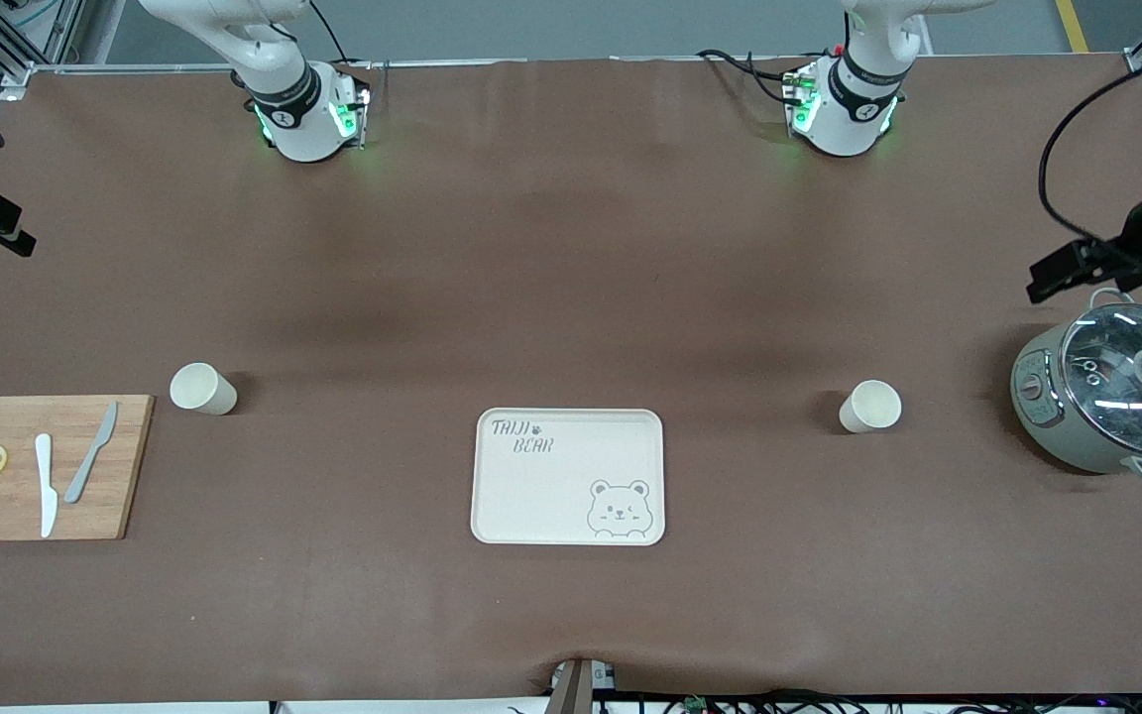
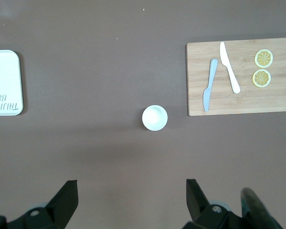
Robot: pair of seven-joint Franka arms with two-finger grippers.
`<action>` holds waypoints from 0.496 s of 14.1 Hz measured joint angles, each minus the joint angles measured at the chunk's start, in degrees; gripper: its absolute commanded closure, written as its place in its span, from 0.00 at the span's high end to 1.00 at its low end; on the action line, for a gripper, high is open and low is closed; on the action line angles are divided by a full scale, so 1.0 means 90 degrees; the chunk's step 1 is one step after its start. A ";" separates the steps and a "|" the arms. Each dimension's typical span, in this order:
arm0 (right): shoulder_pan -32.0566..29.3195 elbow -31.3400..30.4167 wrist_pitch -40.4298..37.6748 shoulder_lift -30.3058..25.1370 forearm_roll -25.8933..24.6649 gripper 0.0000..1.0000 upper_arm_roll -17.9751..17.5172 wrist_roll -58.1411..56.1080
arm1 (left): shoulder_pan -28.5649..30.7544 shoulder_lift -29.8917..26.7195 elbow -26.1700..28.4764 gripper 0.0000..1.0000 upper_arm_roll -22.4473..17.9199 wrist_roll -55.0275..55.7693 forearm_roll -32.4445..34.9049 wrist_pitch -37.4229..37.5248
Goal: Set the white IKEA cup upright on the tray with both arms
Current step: 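Move the left gripper from the pot toward the white paper cup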
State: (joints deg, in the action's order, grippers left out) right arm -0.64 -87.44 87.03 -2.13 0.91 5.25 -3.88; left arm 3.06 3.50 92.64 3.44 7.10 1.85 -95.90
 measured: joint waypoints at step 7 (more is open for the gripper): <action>0.0000 -0.0001 0.0000 0.0001 0.0000 1.00 0.0000 0.0000 | 0.0063 0.0160 0.1675 1.00 0.0005 -0.0008 0.0000 -0.2060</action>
State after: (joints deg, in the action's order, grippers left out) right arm -0.64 -87.44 87.03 -2.13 0.91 5.25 -3.88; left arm 3.63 4.94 107.72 3.48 7.03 1.85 -114.44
